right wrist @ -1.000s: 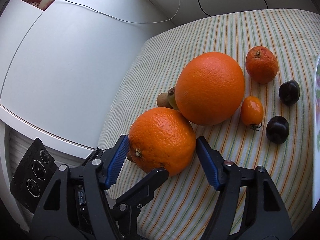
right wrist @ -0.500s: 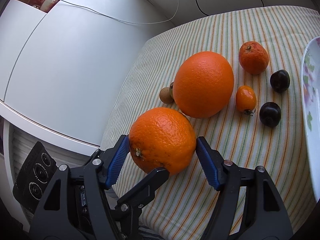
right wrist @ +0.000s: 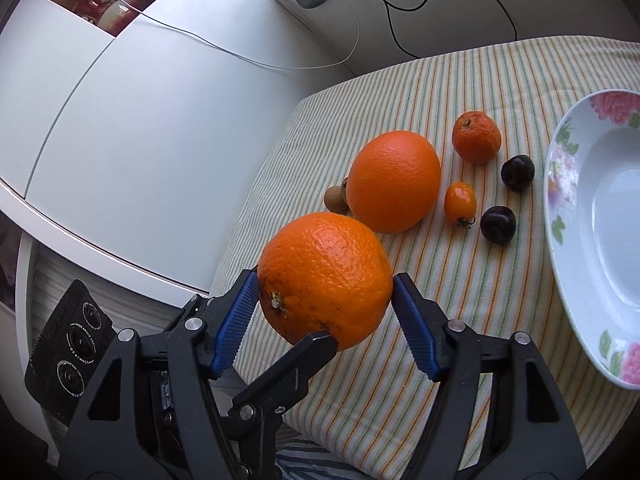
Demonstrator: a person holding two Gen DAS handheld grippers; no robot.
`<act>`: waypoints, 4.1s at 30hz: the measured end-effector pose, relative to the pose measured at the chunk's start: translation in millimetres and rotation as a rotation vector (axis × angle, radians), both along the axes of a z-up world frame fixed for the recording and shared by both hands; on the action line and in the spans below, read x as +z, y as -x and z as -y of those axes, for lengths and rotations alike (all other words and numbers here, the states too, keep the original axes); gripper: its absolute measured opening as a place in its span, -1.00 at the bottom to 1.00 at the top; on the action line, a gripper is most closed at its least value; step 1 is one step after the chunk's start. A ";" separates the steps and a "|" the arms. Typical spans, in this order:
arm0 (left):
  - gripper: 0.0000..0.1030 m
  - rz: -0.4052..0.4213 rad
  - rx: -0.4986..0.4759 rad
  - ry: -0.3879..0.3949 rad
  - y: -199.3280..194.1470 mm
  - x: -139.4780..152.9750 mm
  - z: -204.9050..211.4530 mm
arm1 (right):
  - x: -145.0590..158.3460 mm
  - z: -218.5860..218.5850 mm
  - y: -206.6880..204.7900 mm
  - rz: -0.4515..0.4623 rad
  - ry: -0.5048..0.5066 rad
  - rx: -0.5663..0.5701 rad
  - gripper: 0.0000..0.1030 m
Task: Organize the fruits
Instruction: 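Lift the large orange with the right gripper and carry it over the plate, then lower the orange onto the plate and open the right gripper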
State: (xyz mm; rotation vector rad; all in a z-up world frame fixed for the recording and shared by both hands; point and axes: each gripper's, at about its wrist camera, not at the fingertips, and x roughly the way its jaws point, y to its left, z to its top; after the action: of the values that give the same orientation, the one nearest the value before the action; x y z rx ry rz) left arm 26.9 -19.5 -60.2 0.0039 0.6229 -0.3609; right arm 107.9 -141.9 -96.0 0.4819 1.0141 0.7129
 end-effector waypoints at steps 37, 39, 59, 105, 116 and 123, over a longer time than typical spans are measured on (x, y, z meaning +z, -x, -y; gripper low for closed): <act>0.26 0.004 -0.198 0.055 -56.8 6.2 102.8 | 10.7 125.7 -13.1 0.000 0.033 -0.220 0.39; 0.26 -0.007 -0.207 0.060 -62.7 4.5 106.3 | 8.8 131.6 -16.7 -0.005 0.035 -0.233 0.39; 0.26 -0.053 -0.243 0.028 -87.3 -11.5 135.7 | -7.2 156.3 -43.8 -0.041 0.098 -0.270 0.39; 0.25 -0.044 -0.134 0.024 -67.5 -9.3 76.3 | 45.1 116.4 -3.3 0.272 0.337 -0.356 0.57; 0.25 -0.029 -0.019 0.026 -49.3 -8.4 26.7 | 54.7 83.4 0.7 0.299 0.393 -0.255 0.74; 0.25 -0.044 0.038 0.045 -43.4 -12.1 -0.6 | 59.2 60.8 6.4 0.286 0.350 -0.200 0.83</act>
State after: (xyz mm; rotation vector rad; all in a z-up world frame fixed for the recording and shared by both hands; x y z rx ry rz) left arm 70.3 -18.8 -72.4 -0.0590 0.6573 -0.3392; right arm 101.5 -202.8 -36.9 0.1660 0.7863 0.3991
